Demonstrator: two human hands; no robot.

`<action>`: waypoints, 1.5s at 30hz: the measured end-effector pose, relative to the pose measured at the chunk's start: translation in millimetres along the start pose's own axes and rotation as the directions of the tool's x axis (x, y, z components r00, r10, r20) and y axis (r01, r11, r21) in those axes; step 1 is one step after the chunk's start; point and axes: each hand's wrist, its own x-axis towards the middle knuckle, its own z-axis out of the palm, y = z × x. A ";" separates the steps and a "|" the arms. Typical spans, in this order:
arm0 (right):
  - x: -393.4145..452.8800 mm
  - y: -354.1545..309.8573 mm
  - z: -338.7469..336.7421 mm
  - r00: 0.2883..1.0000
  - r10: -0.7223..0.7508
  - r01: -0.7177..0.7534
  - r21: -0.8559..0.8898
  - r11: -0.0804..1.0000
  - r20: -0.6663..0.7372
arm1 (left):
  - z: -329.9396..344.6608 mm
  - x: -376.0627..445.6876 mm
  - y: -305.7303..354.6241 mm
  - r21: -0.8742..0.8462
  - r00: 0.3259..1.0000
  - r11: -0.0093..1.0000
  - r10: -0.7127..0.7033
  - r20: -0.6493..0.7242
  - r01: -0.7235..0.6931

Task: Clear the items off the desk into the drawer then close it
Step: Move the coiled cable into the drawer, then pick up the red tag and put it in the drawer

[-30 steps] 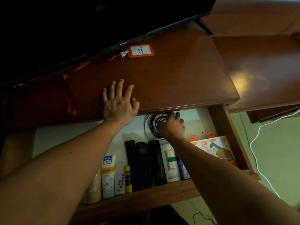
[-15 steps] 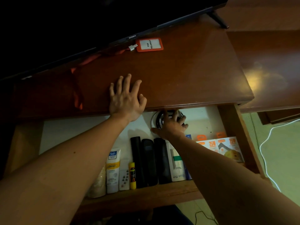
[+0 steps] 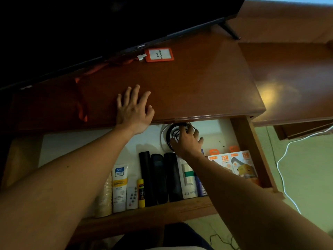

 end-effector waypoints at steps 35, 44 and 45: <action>142.5 -124.8 -111.3 0.929 -0.363 0.350 -0.145 0.925 -0.073 | -4.5 10.6 -51.4 -0.004 0.990 0.996 -0.094 -0.106 0.094; 141.1 -125.2 -117.9 0.890 -0.419 0.372 -0.244 0.895 -0.178 | -5.0 8.8 -51.4 -0.006 0.989 0.997 -0.076 -0.128 0.076; 144.2 -126.7 -120.0 0.897 -0.414 0.372 -0.240 0.896 -0.156 | -5.0 8.4 -51.3 -0.007 0.988 0.997 -0.074 -0.133 0.073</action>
